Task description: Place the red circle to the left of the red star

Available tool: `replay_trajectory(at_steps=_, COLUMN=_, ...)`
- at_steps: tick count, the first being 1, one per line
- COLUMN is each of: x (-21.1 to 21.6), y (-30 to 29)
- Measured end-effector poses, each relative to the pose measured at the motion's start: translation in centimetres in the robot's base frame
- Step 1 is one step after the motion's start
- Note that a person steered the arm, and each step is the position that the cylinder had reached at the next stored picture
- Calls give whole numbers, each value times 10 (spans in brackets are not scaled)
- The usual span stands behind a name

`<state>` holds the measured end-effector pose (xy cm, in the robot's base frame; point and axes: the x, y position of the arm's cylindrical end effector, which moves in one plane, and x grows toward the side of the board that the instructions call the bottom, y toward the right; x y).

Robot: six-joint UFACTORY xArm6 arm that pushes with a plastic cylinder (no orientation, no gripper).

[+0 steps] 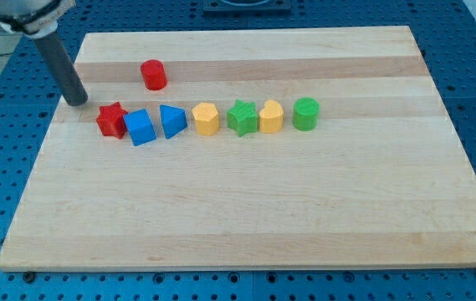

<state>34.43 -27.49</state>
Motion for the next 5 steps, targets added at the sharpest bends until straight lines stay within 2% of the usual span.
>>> replay_trajectory(at_steps=1, x=-55, y=14)
replay_trajectory(at_steps=2, x=-99, y=92)
replay_trajectory(at_steps=3, x=-102, y=170)
replay_trajectory(at_steps=4, x=-80, y=185)
replay_trajectory(at_steps=5, x=-68, y=168)
